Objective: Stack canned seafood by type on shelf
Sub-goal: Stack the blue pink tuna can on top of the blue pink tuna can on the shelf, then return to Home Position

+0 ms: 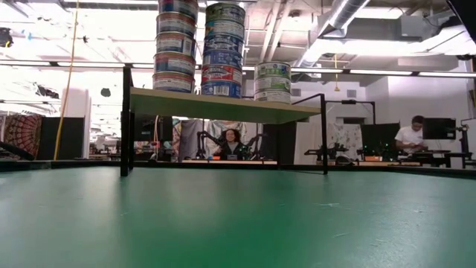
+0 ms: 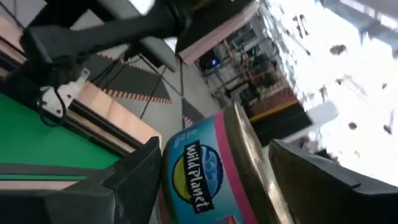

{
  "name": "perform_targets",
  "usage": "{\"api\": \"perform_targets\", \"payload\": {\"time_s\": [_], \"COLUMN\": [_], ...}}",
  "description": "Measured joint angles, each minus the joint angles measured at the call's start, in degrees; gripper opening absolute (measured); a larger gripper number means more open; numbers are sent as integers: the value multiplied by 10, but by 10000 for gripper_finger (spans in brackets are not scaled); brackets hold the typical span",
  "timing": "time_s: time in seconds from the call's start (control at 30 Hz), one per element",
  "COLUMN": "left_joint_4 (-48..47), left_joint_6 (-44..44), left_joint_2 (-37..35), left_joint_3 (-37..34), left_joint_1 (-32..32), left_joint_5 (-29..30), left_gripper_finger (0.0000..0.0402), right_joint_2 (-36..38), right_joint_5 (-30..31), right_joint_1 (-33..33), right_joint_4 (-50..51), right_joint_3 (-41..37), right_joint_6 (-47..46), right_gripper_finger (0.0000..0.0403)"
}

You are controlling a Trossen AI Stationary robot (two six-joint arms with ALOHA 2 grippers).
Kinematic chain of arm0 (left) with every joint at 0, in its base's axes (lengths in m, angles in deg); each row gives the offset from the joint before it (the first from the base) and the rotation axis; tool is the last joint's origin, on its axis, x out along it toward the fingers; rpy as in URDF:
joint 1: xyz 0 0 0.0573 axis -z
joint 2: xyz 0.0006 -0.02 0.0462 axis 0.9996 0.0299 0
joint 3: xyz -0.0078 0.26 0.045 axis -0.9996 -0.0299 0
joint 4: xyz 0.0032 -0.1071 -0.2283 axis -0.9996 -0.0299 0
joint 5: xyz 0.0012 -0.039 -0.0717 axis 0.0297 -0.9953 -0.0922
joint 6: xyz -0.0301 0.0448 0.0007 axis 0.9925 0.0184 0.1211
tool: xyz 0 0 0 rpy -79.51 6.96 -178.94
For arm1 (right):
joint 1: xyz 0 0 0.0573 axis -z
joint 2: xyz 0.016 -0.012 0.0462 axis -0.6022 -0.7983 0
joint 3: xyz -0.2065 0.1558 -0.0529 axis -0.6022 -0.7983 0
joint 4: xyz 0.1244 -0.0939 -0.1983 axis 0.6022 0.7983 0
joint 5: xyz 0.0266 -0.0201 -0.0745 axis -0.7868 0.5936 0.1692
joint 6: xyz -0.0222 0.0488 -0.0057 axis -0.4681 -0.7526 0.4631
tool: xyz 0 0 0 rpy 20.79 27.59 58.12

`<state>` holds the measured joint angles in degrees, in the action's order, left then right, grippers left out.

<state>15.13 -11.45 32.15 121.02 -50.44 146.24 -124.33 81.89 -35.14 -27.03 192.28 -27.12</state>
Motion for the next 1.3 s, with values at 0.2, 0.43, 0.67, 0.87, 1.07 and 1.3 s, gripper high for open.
{"api": "perform_targets", "payload": {"time_s": [0.2, 0.43, 0.67, 0.87, 1.07, 1.3], "left_joint_4": [-7, -19, -88, -198, -206, -77], "left_joint_6": [15, 21, 95, 211, 257, 242], "left_joint_2": [0, 0, 9, 63, 87, -22], "left_joint_3": [0, 0, 0, 0, -13, -137], "left_joint_1": [0, 1, 40, 84, 138, 149], "left_joint_5": [-3, -10, -75, -110, -108, -123], "left_gripper_finger": [237, 237, 235, 216, 206, 192], "right_joint_2": [1, 3, 82, 178, 299, 478], "right_joint_5": [-16, -11, -12, -33, -33, 56], "right_joint_1": [-1, -11, -44, -67, -127, -192], "right_joint_4": [-5, 4, 94, 324, 324, 8], "right_joint_3": [0, 0, 0, -16, -212, -561], "right_joint_6": [-22, -8, -91, -315, -463, -517], "right_gripper_finger": [331, 331, 331, 331, 331, 331]}}
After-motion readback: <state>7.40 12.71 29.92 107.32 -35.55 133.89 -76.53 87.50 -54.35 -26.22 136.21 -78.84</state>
